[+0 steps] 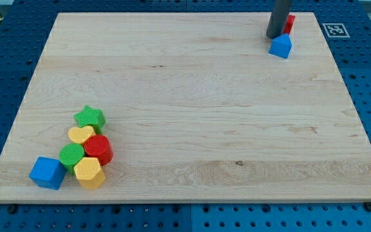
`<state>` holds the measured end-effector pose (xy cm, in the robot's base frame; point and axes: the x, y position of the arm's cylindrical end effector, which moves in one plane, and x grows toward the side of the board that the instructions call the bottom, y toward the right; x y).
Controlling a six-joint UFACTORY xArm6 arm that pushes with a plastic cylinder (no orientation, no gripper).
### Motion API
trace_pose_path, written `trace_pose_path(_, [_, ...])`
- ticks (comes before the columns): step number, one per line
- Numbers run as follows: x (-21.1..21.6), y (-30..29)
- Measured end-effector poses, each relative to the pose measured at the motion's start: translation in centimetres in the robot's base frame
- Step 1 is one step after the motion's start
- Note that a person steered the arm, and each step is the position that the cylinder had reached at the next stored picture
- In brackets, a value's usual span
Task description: Push the red star to the top center of the board
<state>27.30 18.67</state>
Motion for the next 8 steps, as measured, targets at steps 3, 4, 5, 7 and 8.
trace_pose_path(3, [1.0, 7.5])
trace_pose_path(4, [-2.2, 7.6])
trace_pose_path(5, [-4.0, 5.4])
trace_pose_path(7, [-4.3, 2.2])
trace_pose_path(8, [-4.2, 2.0])
